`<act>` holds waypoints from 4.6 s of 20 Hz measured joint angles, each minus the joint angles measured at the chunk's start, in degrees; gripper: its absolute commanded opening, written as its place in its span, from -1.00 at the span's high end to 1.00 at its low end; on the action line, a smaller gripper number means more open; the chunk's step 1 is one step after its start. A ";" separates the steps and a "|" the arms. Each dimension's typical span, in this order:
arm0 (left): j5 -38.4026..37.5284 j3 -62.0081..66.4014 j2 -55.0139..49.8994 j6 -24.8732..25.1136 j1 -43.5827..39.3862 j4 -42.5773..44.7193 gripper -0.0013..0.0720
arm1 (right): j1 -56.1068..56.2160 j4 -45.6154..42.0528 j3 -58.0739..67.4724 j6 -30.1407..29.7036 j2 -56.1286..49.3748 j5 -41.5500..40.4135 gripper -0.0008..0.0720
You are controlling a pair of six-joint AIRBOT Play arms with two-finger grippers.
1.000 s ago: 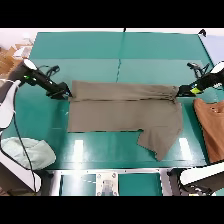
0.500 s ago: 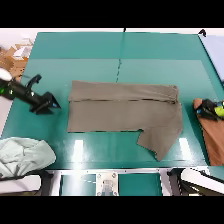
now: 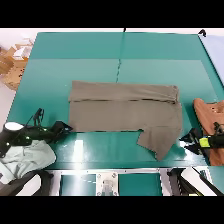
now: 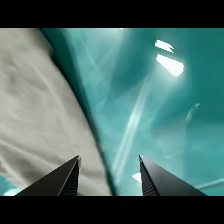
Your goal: Fold the shirts.
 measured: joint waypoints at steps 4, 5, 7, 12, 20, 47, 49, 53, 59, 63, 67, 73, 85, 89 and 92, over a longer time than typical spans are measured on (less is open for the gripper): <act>6.82 -3.50 0.79 5.03 -0.74 -9.57 -0.49 | -0.33 7.63 -7.34 -2.40 0.55 -2.84 -0.27; 8.70 -3.80 0.87 5.64 -1.99 -11.15 -0.49 | -0.33 9.03 -8.59 -3.13 0.68 -3.74 -0.31; 13.27 -4.22 0.48 6.49 -6.49 -15.08 -0.49 | 0.31 11.76 -10.16 -4.35 0.74 -5.31 -0.31; 20.96 -3.63 -1.07 7.91 -15.54 -19.67 0.82 | 3.65 14.01 -11.56 -5.53 0.72 -7.08 -0.30; 17.03 3.61 -1.07 5.46 -13.79 -13.09 0.91 | 6.10 12.11 -6.49 -7.26 0.52 -6.43 0.91; -0.31 57.96 -37.81 -5.66 -11.10 8.79 -0.94 | 28.02 20.15 36.00 1.49 -28.26 -14.29 0.30; 0.20 61.66 -40.98 -7.08 -11.34 8.61 -0.97 | 28.06 20.35 37.73 0.52 -30.86 -15.37 -0.26; -2.82 71.34 -43.52 -9.86 -7.37 8.46 -0.97 | 24.30 19.65 43.41 -5.22 -32.87 -12.11 -0.71; -14.03 82.34 -44.30 -14.08 -0.26 8.46 -0.97 | 17.31 16.20 43.85 -17.35 -34.93 -3.39 -0.93; -18.49 83.95 -44.44 -14.73 0.35 8.35 -0.97 | 16.63 19.23 42.62 -23.98 -39.36 -0.22 -0.92; -20.46 84.39 -44.46 -14.93 -0.48 8.26 -0.96 | 17.44 24.17 42.42 -27.50 -43.87 2.12 -0.88; -20.52 84.52 -44.46 -13.14 -4.59 8.26 0.17 | 18.86 24.96 43.06 -29.14 -47.01 -0.92 0.90; -16.96 84.52 -44.48 -9.11 -13.62 8.61 0.17 | 14.75 23.63 53.70 -30.23 -47.50 7.96 -0.92; -16.26 84.52 -44.48 -8.96 -13.97 8.63 0.16 | 15.61 23.45 52.92 -31.41 -47.47 10.75 -0.93; -15.96 84.52 -44.48 -8.94 -14.08 8.63 0.16 | 17.46 23.12 51.45 -32.24 -47.63 10.25 -0.93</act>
